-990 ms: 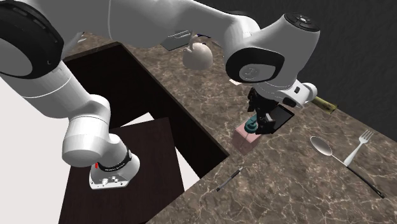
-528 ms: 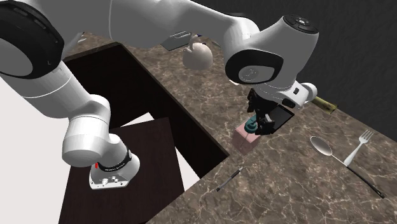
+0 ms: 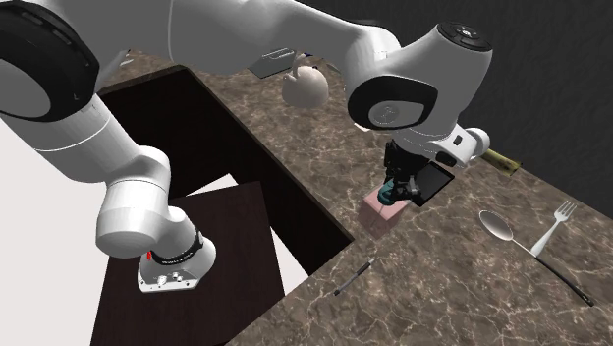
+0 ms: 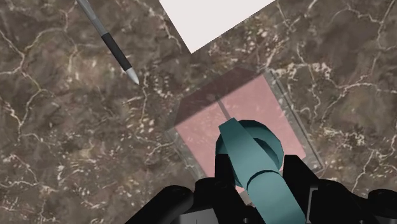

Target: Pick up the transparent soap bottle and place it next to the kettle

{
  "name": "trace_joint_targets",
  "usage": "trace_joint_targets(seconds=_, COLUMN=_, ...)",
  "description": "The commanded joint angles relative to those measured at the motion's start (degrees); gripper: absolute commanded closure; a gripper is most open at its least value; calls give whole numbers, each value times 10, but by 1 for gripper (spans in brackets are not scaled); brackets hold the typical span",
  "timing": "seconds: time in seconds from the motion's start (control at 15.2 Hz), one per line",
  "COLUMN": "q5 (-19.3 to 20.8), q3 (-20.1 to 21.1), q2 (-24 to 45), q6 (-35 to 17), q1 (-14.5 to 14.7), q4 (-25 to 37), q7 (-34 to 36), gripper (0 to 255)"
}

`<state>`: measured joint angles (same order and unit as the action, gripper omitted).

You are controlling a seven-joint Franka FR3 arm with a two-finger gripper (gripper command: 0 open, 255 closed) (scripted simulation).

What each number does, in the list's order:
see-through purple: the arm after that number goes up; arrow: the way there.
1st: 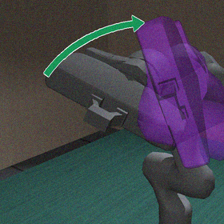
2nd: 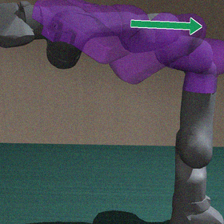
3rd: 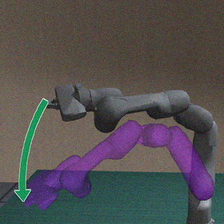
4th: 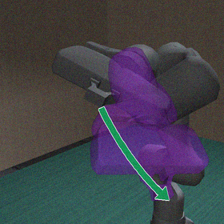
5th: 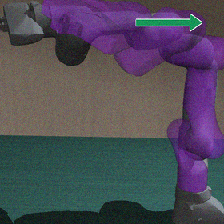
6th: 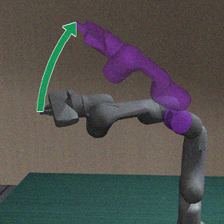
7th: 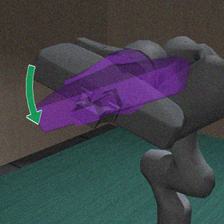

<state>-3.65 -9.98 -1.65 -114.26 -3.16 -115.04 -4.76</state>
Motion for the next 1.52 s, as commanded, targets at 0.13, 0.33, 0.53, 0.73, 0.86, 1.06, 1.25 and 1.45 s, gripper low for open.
trace_joint_targets(seconds=0.13, q5=1, q3=0, q2=-2, q6=8, q1=0, q4=5, q7=1, gripper=255)
trace_joint_targets(seconds=0.33, q5=2, q3=0, q2=-7, q6=30, q1=0, q4=23, q7=3, gripper=255)
trace_joint_targets(seconds=0.53, q5=3, q3=0, q2=-10, q6=53, q1=0, q4=42, q7=5, gripper=255)
trace_joint_targets(seconds=0.73, q5=4, q3=0, q2=-13, q6=76, q1=0, q4=62, q7=6, gripper=255)
trace_joint_targets(seconds=0.86, q5=5, q3=0, q2=-14, q6=91, q1=0, q4=76, q7=7, gripper=255)
trace_joint_targets(seconds=1.06, q5=5, q3=0, q2=-14, q6=114, q1=0, q4=99, q7=9, gripper=255)
trace_joint_targets(seconds=1.25, q5=5, q3=0, q2=-14, q6=137, q1=0, q4=122, q7=10, gripper=255)
trace_joint_targets(seconds=1.45, q5=5, q3=0, q2=-12, q6=160, q1=0, q4=148, q7=11, gripper=255)
